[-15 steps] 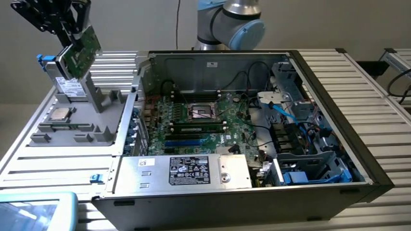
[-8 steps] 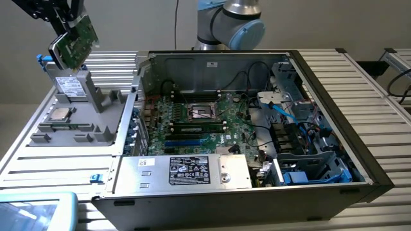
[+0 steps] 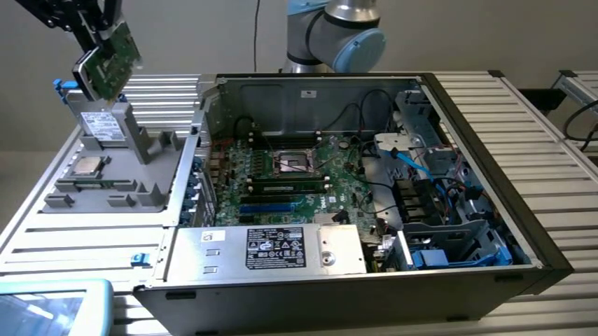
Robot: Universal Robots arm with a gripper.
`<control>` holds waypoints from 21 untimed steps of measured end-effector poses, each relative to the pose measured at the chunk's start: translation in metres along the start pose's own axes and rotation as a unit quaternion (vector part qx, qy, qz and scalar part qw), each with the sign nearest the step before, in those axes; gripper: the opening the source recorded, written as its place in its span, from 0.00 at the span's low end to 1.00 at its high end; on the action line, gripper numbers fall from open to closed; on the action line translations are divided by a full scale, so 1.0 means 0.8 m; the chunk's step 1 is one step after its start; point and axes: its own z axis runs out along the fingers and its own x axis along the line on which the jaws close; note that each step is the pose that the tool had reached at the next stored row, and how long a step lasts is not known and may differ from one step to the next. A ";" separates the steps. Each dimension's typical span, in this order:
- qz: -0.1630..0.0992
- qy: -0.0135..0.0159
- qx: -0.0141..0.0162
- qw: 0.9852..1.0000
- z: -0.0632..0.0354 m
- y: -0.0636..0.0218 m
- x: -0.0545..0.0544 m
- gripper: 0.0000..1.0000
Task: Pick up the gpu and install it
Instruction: 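Pick up the gpu and move the gpu toward the slot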
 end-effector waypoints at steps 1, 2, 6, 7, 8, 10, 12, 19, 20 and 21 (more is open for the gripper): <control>-0.009 0.000 0.000 1.000 0.000 0.000 0.000 0.28; -0.018 0.000 -0.001 1.000 0.000 0.000 0.000 0.28; -0.054 0.001 -0.002 0.999 0.000 0.000 0.000 0.28; -0.064 0.001 -0.002 0.998 0.000 0.000 0.000 0.28; -0.073 0.001 -0.002 0.997 0.000 0.000 0.000 0.28; -0.091 0.001 -0.003 0.996 0.000 0.000 0.000 0.28; -0.109 0.002 -0.004 0.994 0.000 0.000 0.000 0.28; -0.172 0.003 -0.006 0.985 0.000 0.000 0.000 0.28; -0.181 0.003 -0.006 0.983 0.000 0.000 0.000 0.28; -0.190 0.003 -0.007 0.982 0.000 0.000 0.000 0.28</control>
